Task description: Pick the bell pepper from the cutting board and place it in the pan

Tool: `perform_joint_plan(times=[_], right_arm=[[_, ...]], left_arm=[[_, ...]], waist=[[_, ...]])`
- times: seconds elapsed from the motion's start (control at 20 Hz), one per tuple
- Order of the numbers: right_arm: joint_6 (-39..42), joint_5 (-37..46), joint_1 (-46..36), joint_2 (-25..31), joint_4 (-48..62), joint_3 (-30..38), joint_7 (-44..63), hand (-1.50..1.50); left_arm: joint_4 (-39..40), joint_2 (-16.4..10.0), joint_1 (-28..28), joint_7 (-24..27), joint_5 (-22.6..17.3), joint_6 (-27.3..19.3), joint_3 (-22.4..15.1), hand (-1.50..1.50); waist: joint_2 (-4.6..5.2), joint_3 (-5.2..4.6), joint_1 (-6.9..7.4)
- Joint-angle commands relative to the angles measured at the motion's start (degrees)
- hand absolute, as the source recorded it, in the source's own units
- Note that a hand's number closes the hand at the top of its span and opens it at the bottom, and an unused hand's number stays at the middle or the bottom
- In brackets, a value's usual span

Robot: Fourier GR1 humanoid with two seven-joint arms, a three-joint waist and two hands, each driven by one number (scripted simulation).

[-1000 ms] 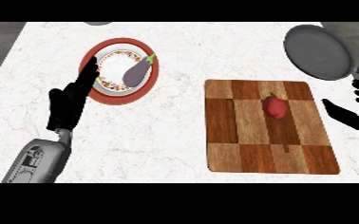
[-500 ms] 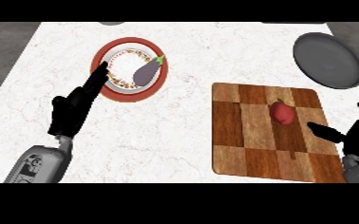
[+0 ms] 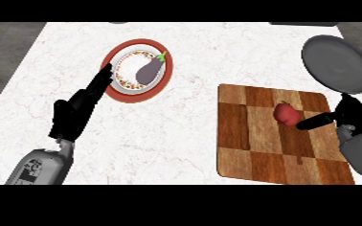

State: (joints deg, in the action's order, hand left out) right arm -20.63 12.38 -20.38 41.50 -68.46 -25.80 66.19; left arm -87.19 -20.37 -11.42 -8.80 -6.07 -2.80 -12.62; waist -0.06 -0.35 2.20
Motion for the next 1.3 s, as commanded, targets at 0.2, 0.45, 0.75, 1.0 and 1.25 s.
perform_joint_plan(times=[0.2, 0.45, 0.75, 1.0, 1.25], right_arm=[[19.28, -12.73, -12.95, -3.81, 5.55, 0.72, 16.70, -1.50], [19.34, -12.26, -16.65, -6.65, 10.25, -2.90, 19.03, -1.50], [19.55, -11.90, -19.72, -9.58, 18.12, -5.52, 19.04, -1.50], [22.07, -12.59, -22.21, -10.74, 22.46, -6.52, 19.04, -1.50], [20.47, -11.04, -22.87, -12.89, 24.93, -7.35, 18.47, -1.50]], left_arm=[[-0.28, 0.78, 0.11, 0.54, 0.90, 0.37, -0.93, 0.00], [1.13, 0.76, -3.36, -2.78, 0.63, -0.30, 1.17, 0.00], [-3.02, 0.82, 2.16, -0.76, 1.40, -0.47, 0.18, 0.00], [-3.37, 0.63, 1.56, -2.83, 1.25, -0.22, 0.79, 0.00], [-1.70, 1.10, -0.21, -2.09, 0.84, 0.51, 2.15, 0.00]], waist=[[0.54, 0.20, 0.53], [0.33, 0.26, -0.95], [0.04, 0.24, -0.47], [-0.06, 0.26, -1.13], [0.09, 0.29, -1.66]])
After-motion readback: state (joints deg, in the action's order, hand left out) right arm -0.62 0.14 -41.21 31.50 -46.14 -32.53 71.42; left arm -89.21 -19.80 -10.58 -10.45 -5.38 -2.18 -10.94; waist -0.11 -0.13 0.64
